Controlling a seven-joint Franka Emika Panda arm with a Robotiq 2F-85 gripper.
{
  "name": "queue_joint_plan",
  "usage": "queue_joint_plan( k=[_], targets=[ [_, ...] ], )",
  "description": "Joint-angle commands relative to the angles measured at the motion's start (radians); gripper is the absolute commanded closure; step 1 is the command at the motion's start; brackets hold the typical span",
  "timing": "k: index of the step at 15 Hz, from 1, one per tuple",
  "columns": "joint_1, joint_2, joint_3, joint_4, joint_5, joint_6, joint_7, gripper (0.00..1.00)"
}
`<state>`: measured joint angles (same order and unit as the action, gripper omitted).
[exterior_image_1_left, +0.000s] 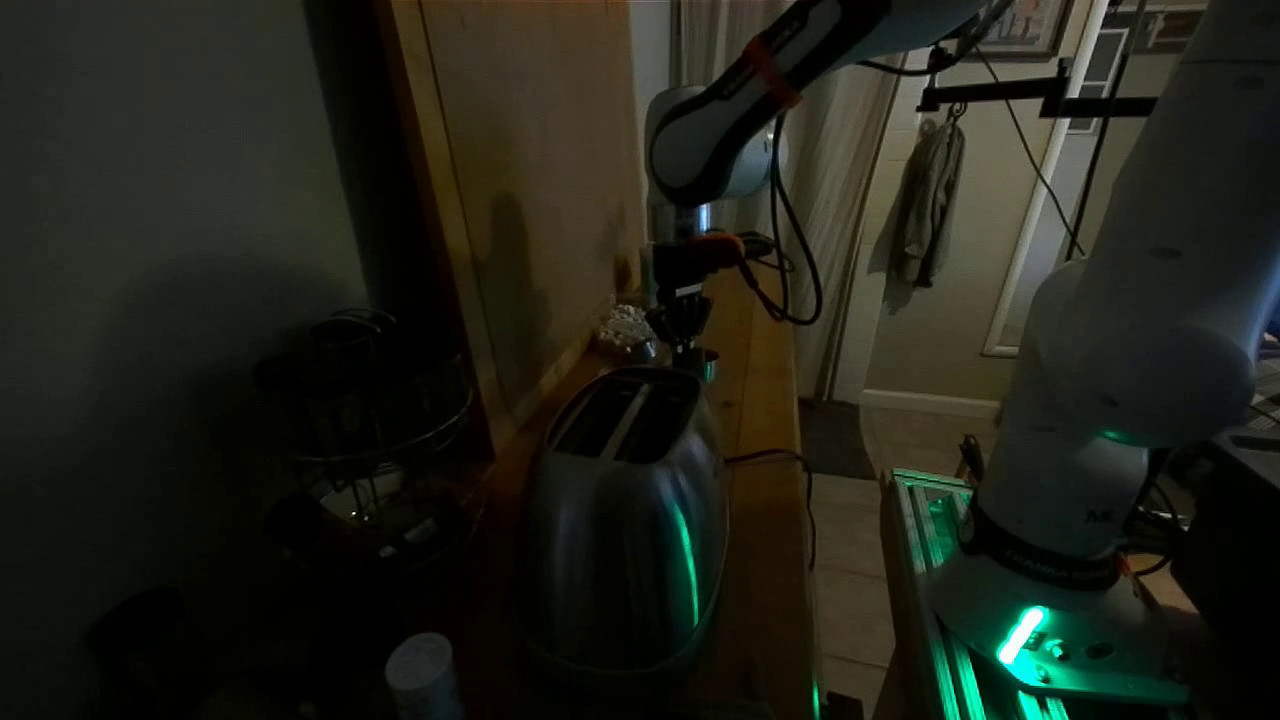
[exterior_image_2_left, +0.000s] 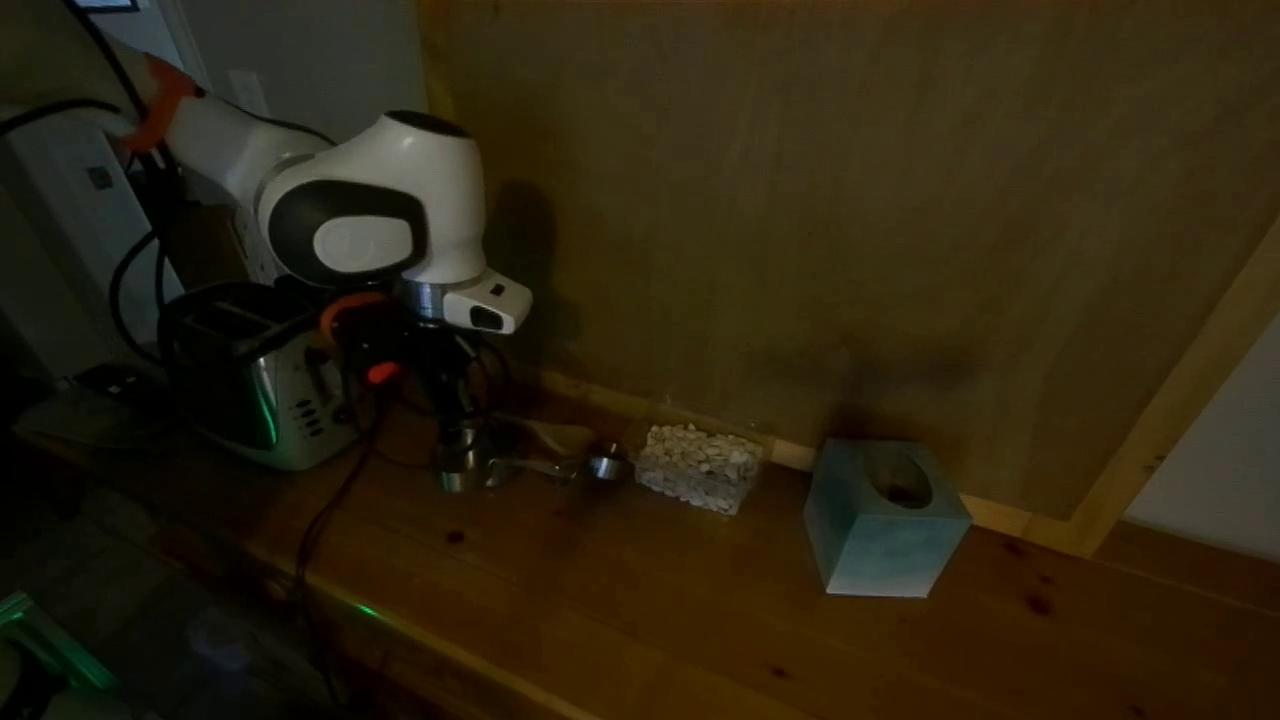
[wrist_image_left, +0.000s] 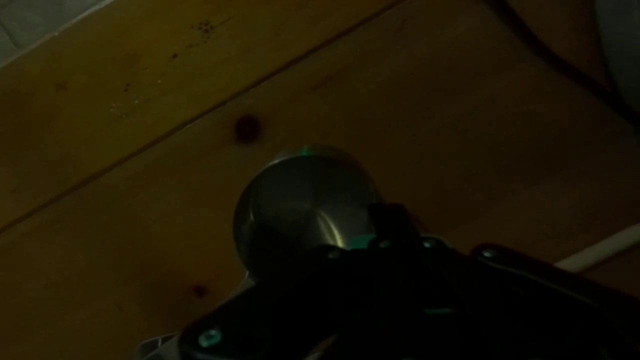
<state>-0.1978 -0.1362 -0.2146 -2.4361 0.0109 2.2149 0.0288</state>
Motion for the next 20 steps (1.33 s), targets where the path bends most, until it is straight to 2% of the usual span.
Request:
queue_joint_plan(
  k=[1, 9, 20],
  targets=[
    [-0.005, 0.03, -0.016, 0.052, 0.083, -0.026, -0.033, 0.99],
    [-0.006, 0.073, -0.029, 0.113, 0.221, -0.037, -0.025, 0.99],
    [-0.02, 0.18, -0.03, 0.188, 0.347, -0.023, -0.02, 0.99]
  ],
)
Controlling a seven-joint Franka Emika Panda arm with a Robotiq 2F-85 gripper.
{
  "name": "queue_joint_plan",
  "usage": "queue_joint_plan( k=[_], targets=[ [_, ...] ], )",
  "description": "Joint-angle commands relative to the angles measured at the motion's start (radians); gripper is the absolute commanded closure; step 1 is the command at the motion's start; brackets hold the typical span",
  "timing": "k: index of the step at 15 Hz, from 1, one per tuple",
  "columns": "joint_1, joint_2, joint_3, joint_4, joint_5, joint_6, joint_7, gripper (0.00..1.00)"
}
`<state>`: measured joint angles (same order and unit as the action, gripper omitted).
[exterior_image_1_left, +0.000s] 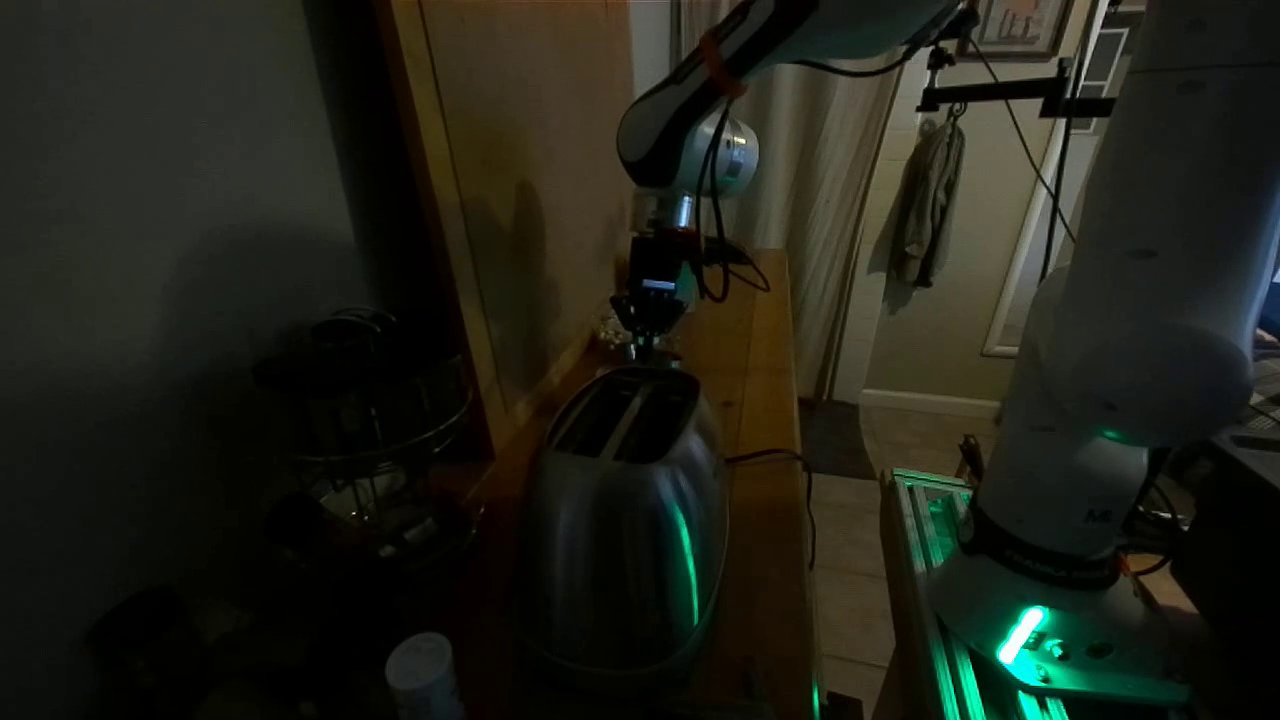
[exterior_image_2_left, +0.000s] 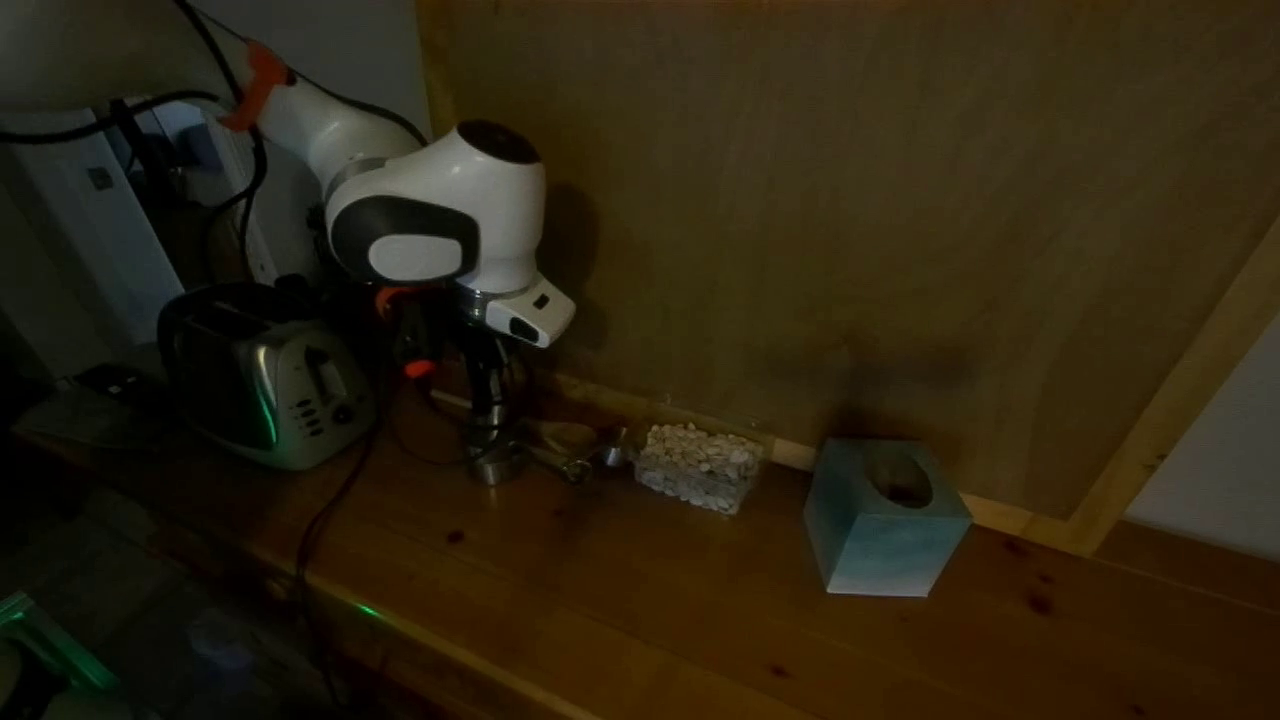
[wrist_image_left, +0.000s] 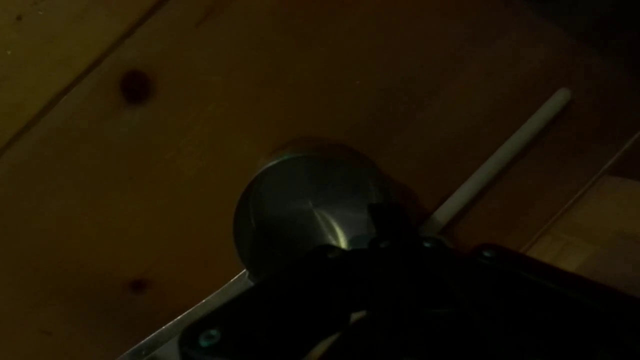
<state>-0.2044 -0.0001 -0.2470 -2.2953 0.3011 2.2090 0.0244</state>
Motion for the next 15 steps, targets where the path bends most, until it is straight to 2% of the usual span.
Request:
queue_joint_plan(
  k=[1, 5, 13, 14, 15],
  targets=[
    [-0.015, 0.05, 0.003, 0.053, 0.068, -0.017, -0.016, 0.99],
    [-0.02, 0.07, 0.006, 0.072, 0.088, -0.018, -0.01, 0.99],
    [-0.014, 0.11, 0.012, 0.084, 0.025, -0.031, 0.047, 0.99],
    [-0.015, 0.108, 0.013, 0.086, 0.027, -0.034, 0.047, 0.74],
    [-0.015, 0.106, 0.013, 0.086, 0.029, -0.036, 0.045, 0.71]
  ],
)
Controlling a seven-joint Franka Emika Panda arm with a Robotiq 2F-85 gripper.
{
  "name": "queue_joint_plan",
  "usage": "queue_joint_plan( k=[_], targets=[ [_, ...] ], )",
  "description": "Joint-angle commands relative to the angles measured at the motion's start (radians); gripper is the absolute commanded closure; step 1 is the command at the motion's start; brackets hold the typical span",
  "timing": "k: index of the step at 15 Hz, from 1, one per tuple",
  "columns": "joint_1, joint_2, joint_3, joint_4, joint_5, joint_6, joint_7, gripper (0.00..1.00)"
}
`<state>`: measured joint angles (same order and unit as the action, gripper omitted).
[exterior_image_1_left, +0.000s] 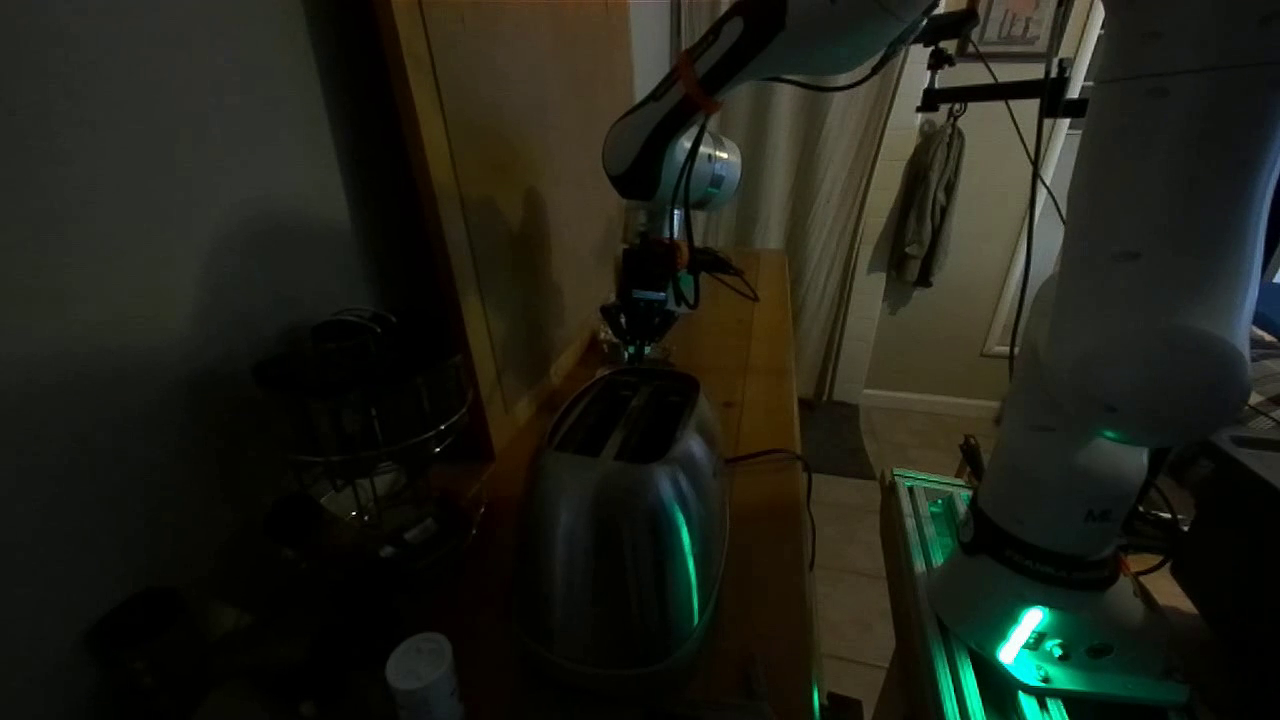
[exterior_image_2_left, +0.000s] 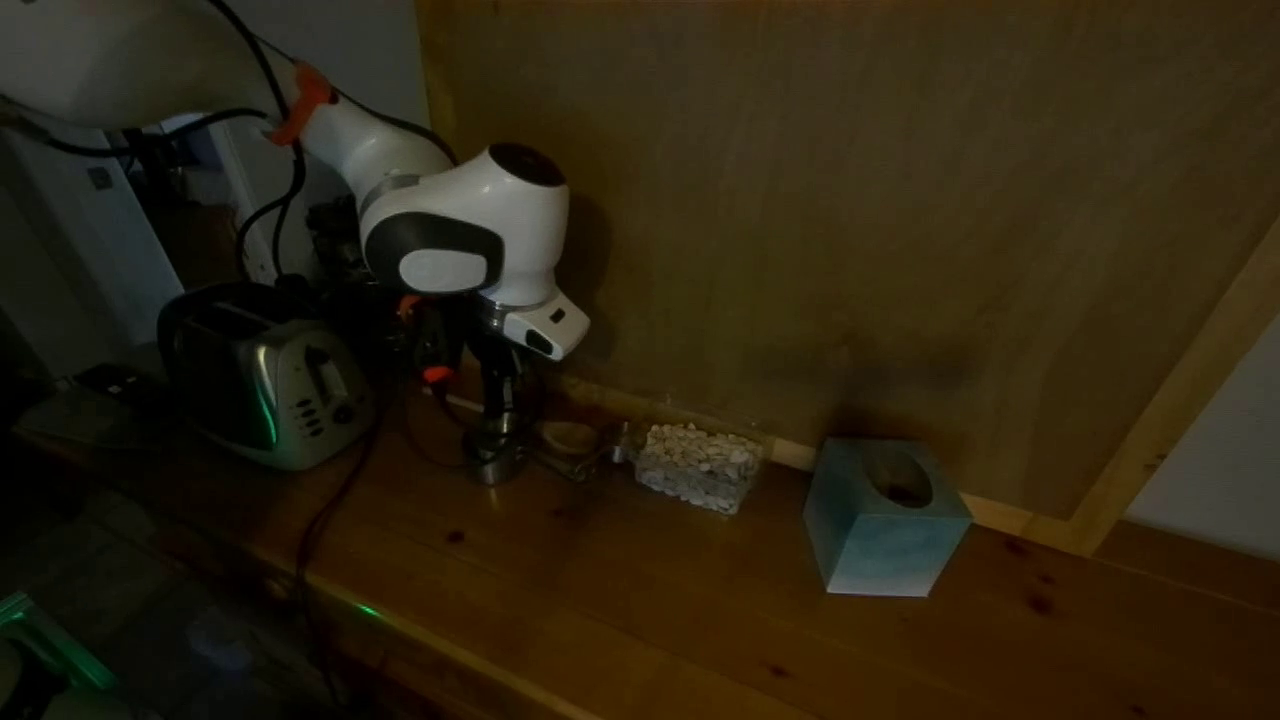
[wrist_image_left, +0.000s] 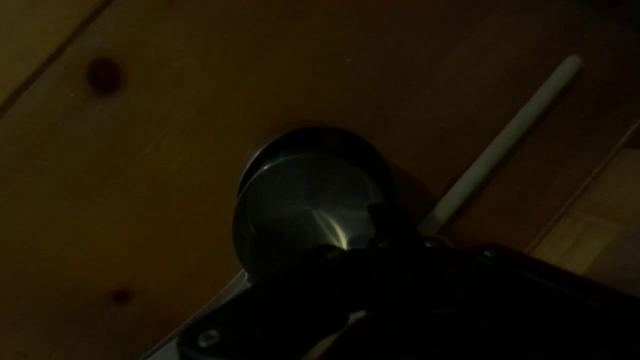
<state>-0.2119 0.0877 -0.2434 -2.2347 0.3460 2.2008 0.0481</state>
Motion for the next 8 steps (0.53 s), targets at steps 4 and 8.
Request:
queue_joint_plan(
  k=[4, 8],
  targets=[
    [-0.005, -0.001, 0.015, 0.013, -0.011, -0.024, 0.013, 0.45],
    [-0.005, -0.026, 0.021, -0.001, 0.002, -0.01, -0.001, 0.16]
  ],
)
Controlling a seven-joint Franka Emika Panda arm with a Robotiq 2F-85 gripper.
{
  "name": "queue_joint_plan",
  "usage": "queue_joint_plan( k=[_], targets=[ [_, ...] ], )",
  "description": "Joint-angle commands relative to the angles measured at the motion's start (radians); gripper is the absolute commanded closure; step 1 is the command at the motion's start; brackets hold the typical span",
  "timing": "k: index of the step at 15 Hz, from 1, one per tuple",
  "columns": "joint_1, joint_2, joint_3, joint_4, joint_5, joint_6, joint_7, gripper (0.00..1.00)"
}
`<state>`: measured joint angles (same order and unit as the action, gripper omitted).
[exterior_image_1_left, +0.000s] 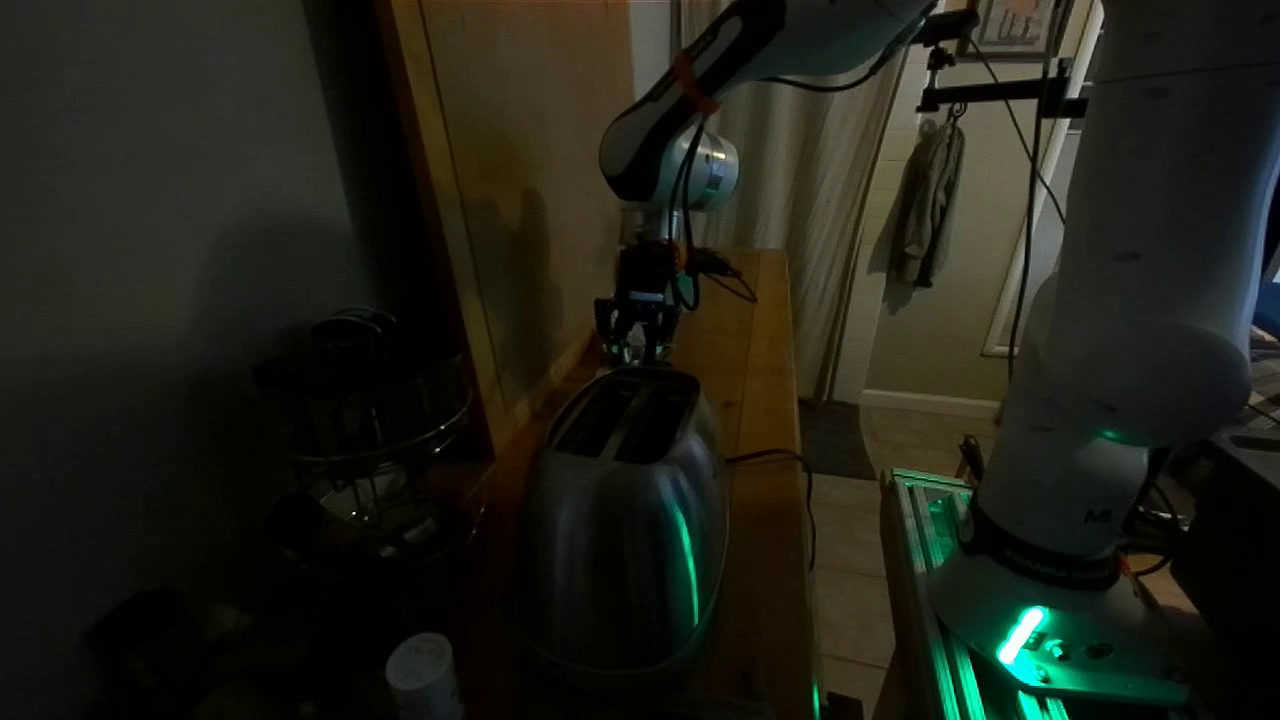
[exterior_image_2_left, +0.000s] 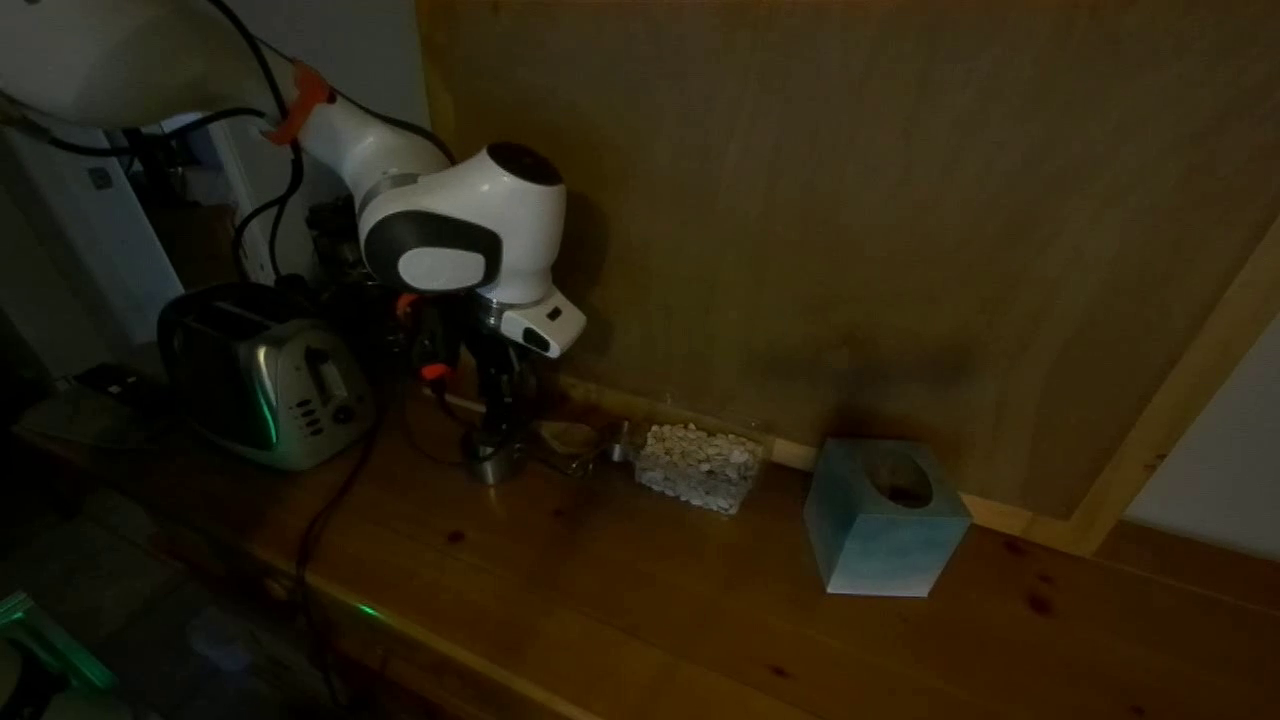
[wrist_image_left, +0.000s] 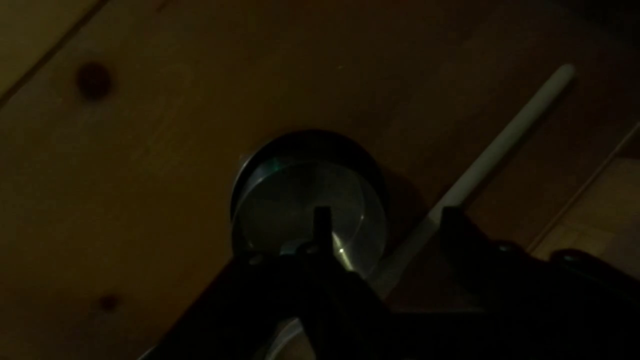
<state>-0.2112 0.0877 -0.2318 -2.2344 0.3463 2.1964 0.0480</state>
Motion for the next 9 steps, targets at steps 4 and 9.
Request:
queue_joint_plan(
  k=[4, 9],
  targets=[
    [-0.012, -0.069, 0.005, -0.013, 0.035, 0.021, -0.023, 0.0],
    [-0.025, -0.081, -0.014, 0.001, 0.07, 0.072, 0.056, 0.0]
  ],
)
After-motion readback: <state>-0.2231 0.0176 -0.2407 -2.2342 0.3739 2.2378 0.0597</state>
